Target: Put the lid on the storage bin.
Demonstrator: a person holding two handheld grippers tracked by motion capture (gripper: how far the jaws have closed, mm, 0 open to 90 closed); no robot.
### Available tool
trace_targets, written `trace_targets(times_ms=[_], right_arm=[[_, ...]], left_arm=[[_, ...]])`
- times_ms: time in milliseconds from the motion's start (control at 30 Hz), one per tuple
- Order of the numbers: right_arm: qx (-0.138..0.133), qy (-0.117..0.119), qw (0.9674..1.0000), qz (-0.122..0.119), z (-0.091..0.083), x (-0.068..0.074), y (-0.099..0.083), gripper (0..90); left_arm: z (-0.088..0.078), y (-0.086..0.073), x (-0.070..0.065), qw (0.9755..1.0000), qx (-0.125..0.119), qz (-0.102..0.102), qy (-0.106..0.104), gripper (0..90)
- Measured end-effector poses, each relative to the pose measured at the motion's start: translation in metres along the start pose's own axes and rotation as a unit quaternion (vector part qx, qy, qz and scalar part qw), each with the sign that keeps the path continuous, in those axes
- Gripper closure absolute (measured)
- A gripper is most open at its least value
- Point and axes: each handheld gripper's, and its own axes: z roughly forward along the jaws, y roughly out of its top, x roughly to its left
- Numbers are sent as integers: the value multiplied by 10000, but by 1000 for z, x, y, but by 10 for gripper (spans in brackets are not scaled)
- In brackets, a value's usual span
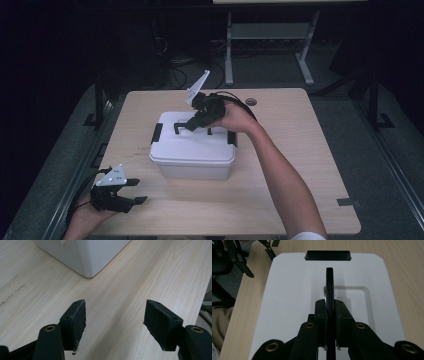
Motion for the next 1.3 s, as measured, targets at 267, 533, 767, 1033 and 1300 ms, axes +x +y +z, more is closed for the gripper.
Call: trace_targets(times_ms=[267, 533, 767, 1033, 1300], right_arm=[[-37, 33, 10000, 36, -6, 10, -7, 731], [-156, -23, 9998, 82, -13, 16, -12, 630], [-182, -41, 9997, 174, -21, 21, -18, 577], [-240, -106, 9995, 201, -33, 26, -21, 533], [-233, -196, 9990, 333, -48, 30, -32, 490]], left_arm=[[2, 2, -2, 10000, 16, 55, -23, 334], [2, 3, -2, 10000, 14, 78, -30, 332], [3, 3, -2, 10000, 19, 69, -47, 330], [5, 1, -1, 10000, 70, 53, -41, 321], [4, 0, 0, 10000, 59, 21, -35, 316]])
